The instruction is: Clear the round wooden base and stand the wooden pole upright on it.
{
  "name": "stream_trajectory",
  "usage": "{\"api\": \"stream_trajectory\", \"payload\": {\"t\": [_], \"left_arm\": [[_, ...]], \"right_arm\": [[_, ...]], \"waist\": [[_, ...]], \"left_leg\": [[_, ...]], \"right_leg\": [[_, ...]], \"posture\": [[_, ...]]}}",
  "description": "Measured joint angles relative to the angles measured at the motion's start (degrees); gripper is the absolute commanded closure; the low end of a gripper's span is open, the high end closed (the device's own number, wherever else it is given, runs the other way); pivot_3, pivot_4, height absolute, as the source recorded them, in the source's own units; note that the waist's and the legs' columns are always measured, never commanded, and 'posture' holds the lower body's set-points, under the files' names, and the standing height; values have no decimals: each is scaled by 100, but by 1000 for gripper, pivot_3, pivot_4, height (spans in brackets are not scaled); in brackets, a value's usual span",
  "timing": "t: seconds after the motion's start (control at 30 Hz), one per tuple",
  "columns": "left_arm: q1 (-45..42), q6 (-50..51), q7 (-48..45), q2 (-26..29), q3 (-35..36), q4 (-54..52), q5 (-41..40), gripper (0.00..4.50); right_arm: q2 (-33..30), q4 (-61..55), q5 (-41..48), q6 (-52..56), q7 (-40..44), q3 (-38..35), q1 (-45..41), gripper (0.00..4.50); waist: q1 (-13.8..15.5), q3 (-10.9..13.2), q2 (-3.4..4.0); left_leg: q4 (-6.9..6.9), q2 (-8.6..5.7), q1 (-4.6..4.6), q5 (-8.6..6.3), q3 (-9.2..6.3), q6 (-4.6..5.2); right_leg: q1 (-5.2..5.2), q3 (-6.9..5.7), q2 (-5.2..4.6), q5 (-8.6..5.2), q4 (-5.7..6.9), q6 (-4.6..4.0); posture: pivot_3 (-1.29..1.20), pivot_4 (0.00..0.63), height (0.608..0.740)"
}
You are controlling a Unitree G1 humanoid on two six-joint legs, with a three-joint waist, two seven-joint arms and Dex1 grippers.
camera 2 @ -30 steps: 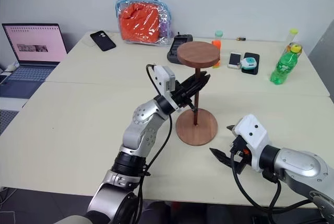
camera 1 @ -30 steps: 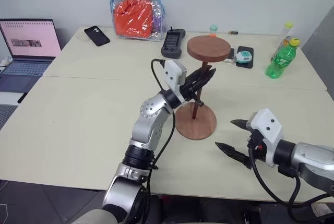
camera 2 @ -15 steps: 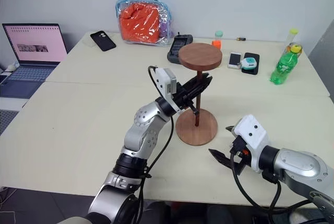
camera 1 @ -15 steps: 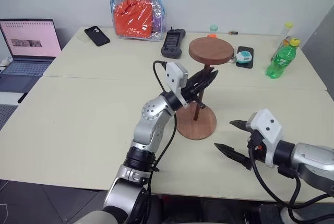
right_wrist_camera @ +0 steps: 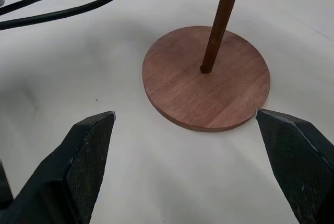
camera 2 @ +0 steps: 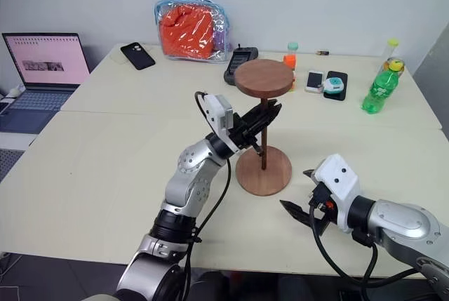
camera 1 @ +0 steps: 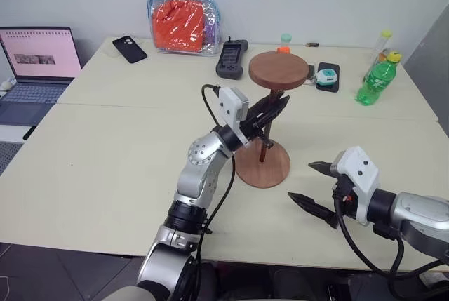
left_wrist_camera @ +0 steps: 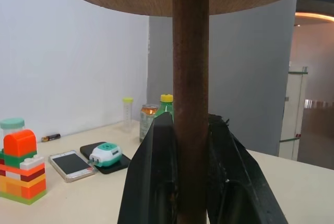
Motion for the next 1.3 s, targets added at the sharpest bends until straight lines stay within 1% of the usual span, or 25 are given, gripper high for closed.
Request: {"api": "stream_trajectory", "payload": {"t": [0.27, 0.47, 0.93, 1.3], "left_arm": [[46, 112, 39, 66, -18, -136, 5, 4224], [104, 8, 41, 96, -147, -145, 123, 4224], [217, -105, 115, 223, -241, -95, 206, 4224], [216, -226, 134, 336, -392, -111, 294, 4224]], "right_arm": [[0, 0, 8, 0, -36, 1, -14, 0], [0, 0, 8, 0, -103, 1, -12, 0], [32, 0, 243, 0, -357, -19, 22, 0], [30, 0, 295, -2, -383, -18, 16, 0]], "waist": [[1, 0, 0], [1, -1, 1], [-4, -9, 2], [-12, -12, 2]], "left_leg": [[-1, 0, 10, -1, -5, 1], [-2, 0, 22, -3, -10, 4], [-5, 0, 38, -4, -22, 7], [-10, 0, 50, -4, -22, 7]], "right_leg": [[20, -1, 0, 0, -14, 0], [44, -6, 0, 0, -30, 0], [59, -2, 0, 0, -33, 0], [70, -1, 1, 0, -37, 0]], "posture": [[0, 150, 740], [0, 150, 740], [0, 150, 740], [0, 150, 740]]}}
